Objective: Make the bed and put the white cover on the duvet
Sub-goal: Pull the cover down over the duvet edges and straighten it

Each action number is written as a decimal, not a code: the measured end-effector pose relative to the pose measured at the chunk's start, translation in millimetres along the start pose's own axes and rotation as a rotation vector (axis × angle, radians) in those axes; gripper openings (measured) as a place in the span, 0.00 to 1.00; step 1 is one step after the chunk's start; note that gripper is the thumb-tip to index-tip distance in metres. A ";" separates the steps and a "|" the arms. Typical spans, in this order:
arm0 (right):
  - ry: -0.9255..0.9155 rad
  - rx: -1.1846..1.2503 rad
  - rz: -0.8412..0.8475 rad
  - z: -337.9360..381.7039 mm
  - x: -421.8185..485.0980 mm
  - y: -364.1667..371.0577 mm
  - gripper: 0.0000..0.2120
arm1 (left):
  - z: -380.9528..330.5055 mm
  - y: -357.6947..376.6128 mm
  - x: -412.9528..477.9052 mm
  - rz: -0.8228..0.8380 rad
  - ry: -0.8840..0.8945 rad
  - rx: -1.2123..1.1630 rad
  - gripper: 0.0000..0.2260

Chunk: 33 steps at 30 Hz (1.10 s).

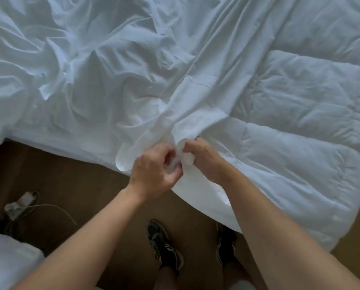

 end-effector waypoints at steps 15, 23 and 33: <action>-0.300 -1.100 -0.194 74.8 34.5 12.9 0.22 | 48.3 2.5 -41.4 -1.035 -1.008 -0.590 0.09; -0.490 -1.505 -0.013 87.1 94.9 24.4 0.24 | 16.5 -34.5 -16.8 -0.713 -0.411 0.539 0.20; -0.317 -1.280 -0.574 82.4 93.0 -23.4 0.22 | 85.7 29.0 -4.2 -0.718 -1.130 -0.162 0.17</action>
Point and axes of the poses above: each hand's wrist, its own x-axis towards the middle knuckle, its own y-axis out of the palm, z = x × y, the point moved 6 cm from there along x, towards the middle knuckle, and after that the axes turned 12 degrees about y, right-handed, at the moved point
